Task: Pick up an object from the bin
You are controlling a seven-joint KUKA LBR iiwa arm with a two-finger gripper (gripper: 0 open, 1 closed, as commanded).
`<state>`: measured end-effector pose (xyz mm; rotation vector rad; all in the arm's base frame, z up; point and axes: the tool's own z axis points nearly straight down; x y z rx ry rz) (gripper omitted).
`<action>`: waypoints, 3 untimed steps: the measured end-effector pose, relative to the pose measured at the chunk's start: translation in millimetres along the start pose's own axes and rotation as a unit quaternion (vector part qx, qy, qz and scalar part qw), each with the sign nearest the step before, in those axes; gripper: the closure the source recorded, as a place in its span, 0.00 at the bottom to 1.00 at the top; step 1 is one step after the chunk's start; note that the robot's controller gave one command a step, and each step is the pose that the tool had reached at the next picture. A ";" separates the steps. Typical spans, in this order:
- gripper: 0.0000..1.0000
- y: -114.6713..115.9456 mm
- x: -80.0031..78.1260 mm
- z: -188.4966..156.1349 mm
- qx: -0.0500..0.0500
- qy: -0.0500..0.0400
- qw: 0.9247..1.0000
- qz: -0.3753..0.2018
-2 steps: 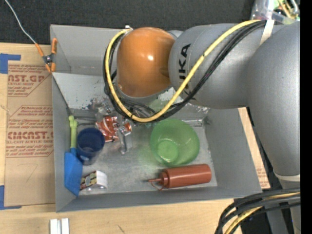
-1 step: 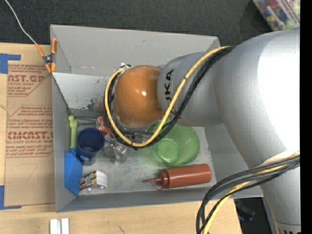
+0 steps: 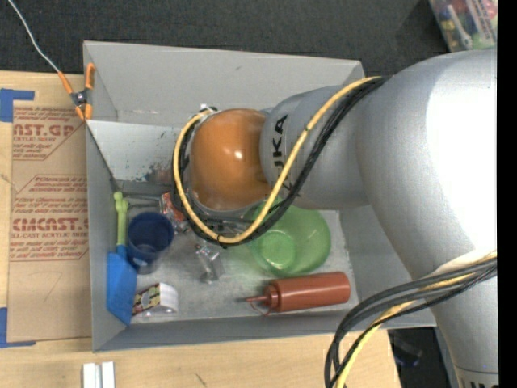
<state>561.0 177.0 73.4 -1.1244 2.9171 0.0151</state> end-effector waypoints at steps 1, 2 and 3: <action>0.00 0.0 0.0 0.0 0.000 0.000 1.000 0.000; 0.00 -5.5 -1.9 0.2 -0.001 -0.002 1.000 0.017; 0.00 -1.2 -16.8 -30.2 0.000 -0.003 0.998 0.059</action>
Offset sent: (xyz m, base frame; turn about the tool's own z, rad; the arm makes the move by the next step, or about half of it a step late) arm 0.0063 -0.0056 -0.0001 0.0425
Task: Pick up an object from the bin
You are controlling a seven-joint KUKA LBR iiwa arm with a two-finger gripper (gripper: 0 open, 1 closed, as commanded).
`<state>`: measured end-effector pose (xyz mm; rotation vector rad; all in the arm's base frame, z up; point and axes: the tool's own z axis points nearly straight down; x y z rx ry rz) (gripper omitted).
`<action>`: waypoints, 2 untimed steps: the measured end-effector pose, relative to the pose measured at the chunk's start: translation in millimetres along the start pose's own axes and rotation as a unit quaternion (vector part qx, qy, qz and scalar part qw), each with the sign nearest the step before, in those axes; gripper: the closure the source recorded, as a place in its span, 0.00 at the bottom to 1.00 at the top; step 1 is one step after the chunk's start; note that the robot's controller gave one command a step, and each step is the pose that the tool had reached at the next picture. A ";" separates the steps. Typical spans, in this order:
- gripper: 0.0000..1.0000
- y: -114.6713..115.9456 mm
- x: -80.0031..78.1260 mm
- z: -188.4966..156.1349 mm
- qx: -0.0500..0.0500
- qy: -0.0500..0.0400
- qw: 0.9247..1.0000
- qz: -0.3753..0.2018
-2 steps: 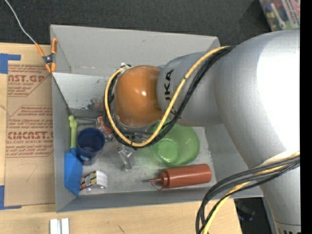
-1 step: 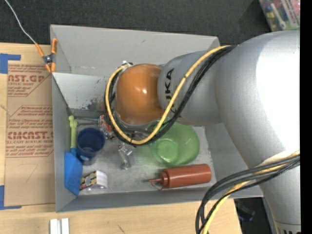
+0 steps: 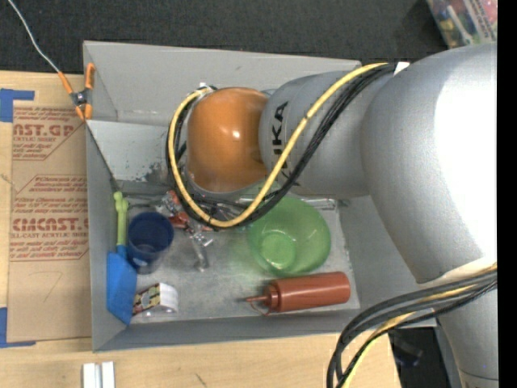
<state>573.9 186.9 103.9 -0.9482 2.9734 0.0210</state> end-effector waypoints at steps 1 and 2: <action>1.00 -7.3 5.4 28.8 -0.001 0.001 1.000 -0.019; 1.00 -7.3 5.4 28.8 -0.001 0.001 1.000 -0.019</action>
Offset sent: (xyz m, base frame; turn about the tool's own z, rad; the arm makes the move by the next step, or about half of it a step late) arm 0.0000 0.0000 0.0000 0.0000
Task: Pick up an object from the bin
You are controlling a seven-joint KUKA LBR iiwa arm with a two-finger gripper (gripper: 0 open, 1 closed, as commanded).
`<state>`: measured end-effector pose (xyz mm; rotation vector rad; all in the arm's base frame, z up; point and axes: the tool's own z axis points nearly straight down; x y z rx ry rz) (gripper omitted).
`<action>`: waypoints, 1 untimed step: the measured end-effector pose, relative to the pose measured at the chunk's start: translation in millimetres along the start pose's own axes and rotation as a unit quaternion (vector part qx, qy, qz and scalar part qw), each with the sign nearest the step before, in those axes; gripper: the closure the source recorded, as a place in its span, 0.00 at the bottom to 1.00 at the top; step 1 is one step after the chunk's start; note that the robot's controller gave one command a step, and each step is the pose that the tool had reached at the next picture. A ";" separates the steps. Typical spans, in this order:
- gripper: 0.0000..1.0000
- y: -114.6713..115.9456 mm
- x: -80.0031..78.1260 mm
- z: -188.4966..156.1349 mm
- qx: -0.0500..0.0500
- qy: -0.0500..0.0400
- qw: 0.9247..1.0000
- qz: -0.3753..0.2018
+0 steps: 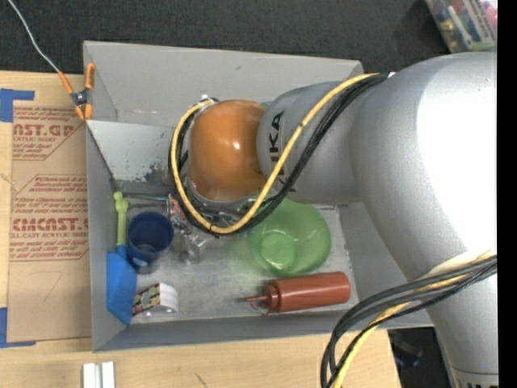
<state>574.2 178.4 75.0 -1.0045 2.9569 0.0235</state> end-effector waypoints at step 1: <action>1.00 -3.5 -9.7 4.9 -0.001 -0.002 1.000 0.012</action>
Offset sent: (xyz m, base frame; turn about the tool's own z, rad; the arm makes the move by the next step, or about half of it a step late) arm 0.0150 -0.0038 0.0236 0.1483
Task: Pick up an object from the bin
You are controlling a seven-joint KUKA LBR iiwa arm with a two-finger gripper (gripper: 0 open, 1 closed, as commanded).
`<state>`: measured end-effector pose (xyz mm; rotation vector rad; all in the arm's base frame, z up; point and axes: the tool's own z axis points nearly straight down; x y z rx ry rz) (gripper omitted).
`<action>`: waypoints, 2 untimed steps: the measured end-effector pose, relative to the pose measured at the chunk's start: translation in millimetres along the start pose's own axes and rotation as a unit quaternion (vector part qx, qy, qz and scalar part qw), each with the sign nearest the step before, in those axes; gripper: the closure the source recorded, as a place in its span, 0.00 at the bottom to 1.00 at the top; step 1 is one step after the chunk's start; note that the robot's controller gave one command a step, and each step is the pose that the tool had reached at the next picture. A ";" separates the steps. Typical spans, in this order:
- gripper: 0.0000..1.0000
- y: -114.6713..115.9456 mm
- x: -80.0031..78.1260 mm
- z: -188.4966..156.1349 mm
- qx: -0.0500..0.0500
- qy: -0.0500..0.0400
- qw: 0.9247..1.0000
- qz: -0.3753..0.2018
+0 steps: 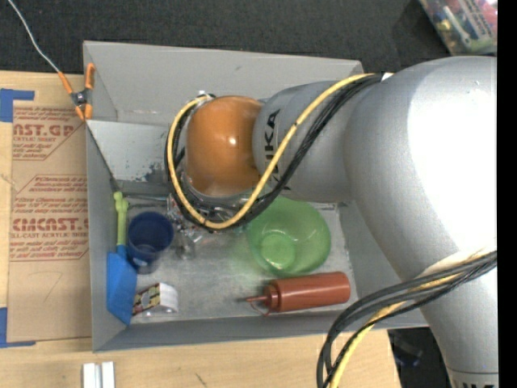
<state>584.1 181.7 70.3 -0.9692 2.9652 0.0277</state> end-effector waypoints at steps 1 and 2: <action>1.00 -8.1 -2.3 -30.1 0.001 -0.001 0.998 0.063; 1.00 2.4 -11.0 0.7 0.000 -0.001 1.000 -0.022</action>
Offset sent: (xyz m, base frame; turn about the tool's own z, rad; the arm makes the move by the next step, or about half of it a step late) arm 0.0075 0.0082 -0.0003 -0.0490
